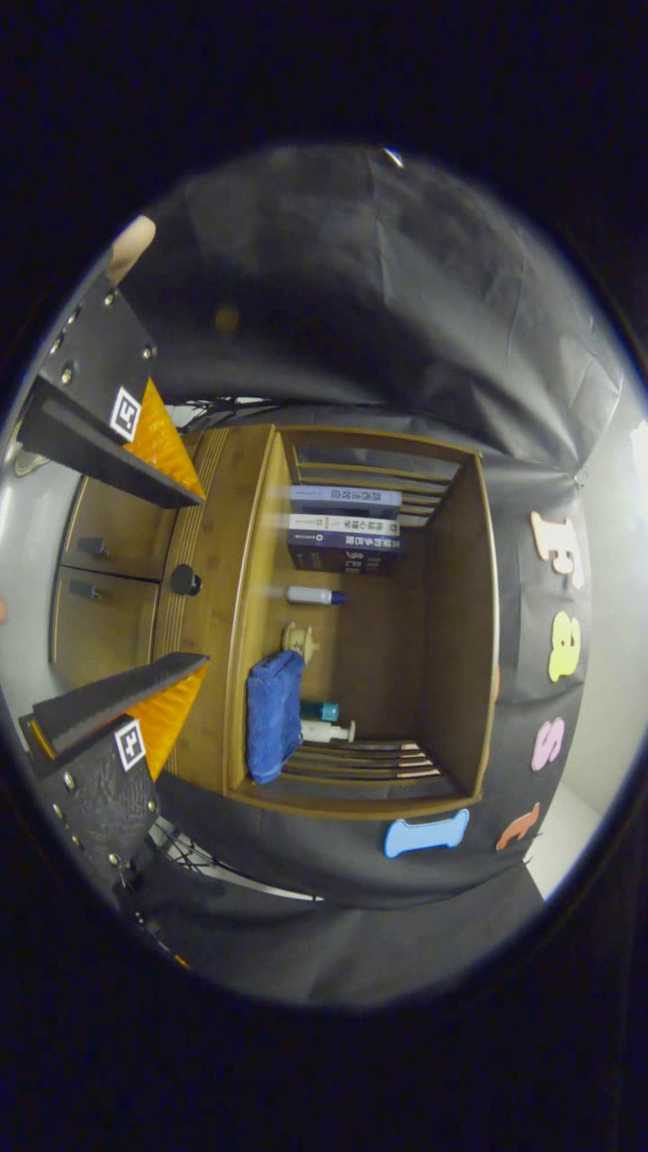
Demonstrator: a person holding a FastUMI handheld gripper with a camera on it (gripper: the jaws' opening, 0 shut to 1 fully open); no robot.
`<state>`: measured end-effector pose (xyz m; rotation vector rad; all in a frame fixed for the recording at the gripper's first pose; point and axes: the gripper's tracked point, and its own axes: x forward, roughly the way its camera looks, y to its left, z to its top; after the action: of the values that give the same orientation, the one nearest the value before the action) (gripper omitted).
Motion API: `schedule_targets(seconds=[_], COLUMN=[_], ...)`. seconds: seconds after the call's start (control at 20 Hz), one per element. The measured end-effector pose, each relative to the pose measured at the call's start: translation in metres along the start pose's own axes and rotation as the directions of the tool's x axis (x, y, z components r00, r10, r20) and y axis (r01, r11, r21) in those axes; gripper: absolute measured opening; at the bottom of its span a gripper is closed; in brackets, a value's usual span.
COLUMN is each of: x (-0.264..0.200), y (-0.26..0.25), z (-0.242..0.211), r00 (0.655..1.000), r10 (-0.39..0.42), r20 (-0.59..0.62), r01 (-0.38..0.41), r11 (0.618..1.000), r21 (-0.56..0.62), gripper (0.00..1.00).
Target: Pull open the drawer, take out the items inside it, and place them on the countertop above the cabinet.
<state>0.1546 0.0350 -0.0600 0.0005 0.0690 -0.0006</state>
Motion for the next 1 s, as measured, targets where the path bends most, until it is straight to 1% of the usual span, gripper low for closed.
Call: schedule_targets(seconds=[0.15, 0.25, 0.4, 0.5, 0.55, 0.6, 0.7, 0.75, 0.85, 0.9, 0.95, 1.0], x=[0.041, 0.069, 0.098, 0.12, 0.131, 0.141, 0.152, 0.157, 0.165, 0.168, 0.165, 0.173], y=[0.008, 0.007, 0.008, 0.006, 0.006, 0.001, 0.004, 0.001, -0.001, 0.002, 0.003, 0.001], z=[-0.012, -0.024, -0.05, -0.069, -0.078, -0.086, -0.099, -0.103, -0.101, -0.102, -0.101, -0.104], r00=[1.0, 0.999, 0.996, 0.992, 0.989, 0.985, 0.979, 0.976, 0.977, 0.978, 0.975, 0.975], r10=[-0.015, -0.043, -0.069, -0.082, -0.081, -0.095, -0.09, -0.098, -0.103, -0.082, -0.094, -0.104], r20=[0.0, -0.003, -0.048, -0.098, -0.121, -0.141, -0.182, -0.196, -0.188, -0.192, -0.202, -0.198], r01=[0.015, 0.043, 0.066, 0.077, 0.076, 0.092, 0.094, 0.104, 0.116, 0.099, 0.115, 0.127], r11=[1.0, 0.998, 0.996, 0.995, 0.996, 0.995, 0.996, 0.994, 0.991, 0.992, 0.989, 0.986], r21=[-0.008, -0.035, -0.064, -0.058, -0.044, -0.028, 0.012, 0.023, 0.061, 0.078, 0.094, 0.107], gripper=[0.96, 0.96, 0.97, 0.96, 0.9, 0.85, 0.74, 0.71, 0.59, 0.53, 0.53, 0.42])
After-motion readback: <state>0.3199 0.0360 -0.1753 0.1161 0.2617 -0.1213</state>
